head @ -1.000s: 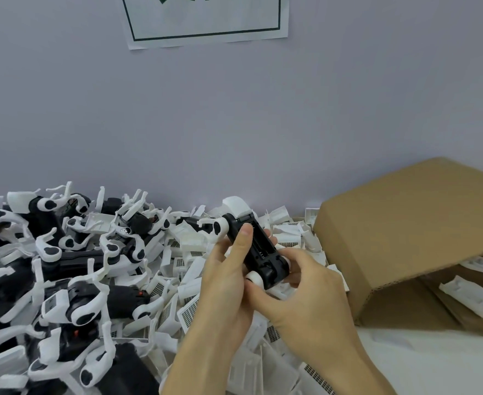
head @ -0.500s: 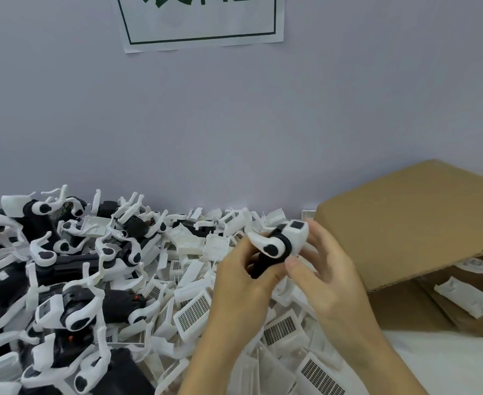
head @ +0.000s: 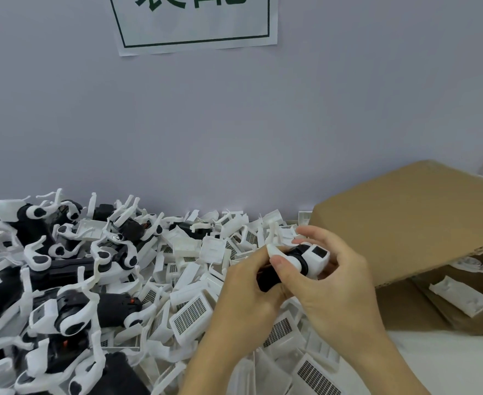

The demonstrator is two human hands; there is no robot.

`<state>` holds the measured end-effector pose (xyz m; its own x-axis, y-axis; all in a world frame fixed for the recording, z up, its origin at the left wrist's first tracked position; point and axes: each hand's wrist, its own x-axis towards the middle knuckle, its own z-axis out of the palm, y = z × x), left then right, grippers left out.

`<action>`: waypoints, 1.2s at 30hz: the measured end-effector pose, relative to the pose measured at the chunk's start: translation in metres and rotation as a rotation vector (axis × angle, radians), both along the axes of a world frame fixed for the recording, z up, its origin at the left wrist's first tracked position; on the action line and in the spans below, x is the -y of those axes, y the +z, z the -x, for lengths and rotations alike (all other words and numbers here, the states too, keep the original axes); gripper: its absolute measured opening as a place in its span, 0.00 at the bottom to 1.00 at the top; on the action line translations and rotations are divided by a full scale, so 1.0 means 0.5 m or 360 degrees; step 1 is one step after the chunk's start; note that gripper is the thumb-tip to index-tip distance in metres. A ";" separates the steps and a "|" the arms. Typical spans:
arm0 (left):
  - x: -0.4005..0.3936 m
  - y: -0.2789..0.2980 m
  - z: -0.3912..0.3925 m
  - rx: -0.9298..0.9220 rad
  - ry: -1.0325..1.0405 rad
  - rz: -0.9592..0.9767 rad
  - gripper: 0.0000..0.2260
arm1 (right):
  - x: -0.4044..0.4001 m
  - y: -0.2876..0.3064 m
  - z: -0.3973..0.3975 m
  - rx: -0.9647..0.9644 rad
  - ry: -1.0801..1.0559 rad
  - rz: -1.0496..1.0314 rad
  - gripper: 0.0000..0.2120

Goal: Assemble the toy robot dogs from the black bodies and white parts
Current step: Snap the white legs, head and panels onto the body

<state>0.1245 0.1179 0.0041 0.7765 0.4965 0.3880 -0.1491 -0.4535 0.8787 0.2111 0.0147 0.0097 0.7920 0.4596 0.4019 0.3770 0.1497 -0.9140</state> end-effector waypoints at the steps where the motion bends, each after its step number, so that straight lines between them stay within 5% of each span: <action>1: 0.002 0.001 0.000 0.0008 -0.0009 -0.0001 0.14 | 0.000 0.000 -0.001 -0.0021 0.0010 -0.0021 0.23; 9: 0.008 0.014 0.009 0.0074 0.0005 -0.0164 0.06 | -0.002 0.014 0.004 -0.0129 0.0062 -0.0114 0.25; 15: -0.001 0.015 0.009 0.0242 0.0190 -0.0001 0.07 | 0.004 0.019 0.007 -0.0294 0.0400 -0.0095 0.45; 17: -0.009 0.020 0.012 0.0360 0.0270 0.0310 0.10 | 0.002 0.021 0.007 -0.0295 0.0348 -0.0102 0.40; 21: -0.023 0.034 0.022 0.0582 0.0449 0.0815 0.08 | -0.001 0.015 -0.002 -0.0155 0.0052 0.0309 0.05; 22: -0.025 0.033 0.022 0.0621 0.0443 0.1005 0.09 | 0.000 0.013 -0.004 -0.0125 0.0081 0.0453 0.05; 24: -0.030 0.033 0.021 0.0724 0.0400 0.1390 0.13 | 0.003 0.007 -0.005 -0.0113 0.0225 0.0759 0.13; 27: -0.037 0.035 0.028 0.0914 0.0214 0.1667 0.17 | 0.004 0.009 0.007 -0.0243 0.0549 0.0918 0.11; 28: -0.038 0.038 0.031 0.0952 0.0143 0.1684 0.17 | 0.001 0.009 0.012 -0.0322 0.0644 0.0881 0.09; 32: -0.025 0.046 0.027 0.0815 0.0100 0.1628 0.09 | -0.008 0.018 0.035 -0.0635 0.0914 0.0617 0.32; 36: -0.017 0.034 0.012 0.0726 0.0147 0.1556 0.06 | -0.014 0.021 0.046 -0.0708 0.0910 0.0352 0.33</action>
<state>0.1184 0.1266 0.0213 0.6029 0.7971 0.0348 -0.5547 0.3874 0.7364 0.1883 0.0218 0.0200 0.4717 0.8804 -0.0492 -0.1155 0.0063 -0.9933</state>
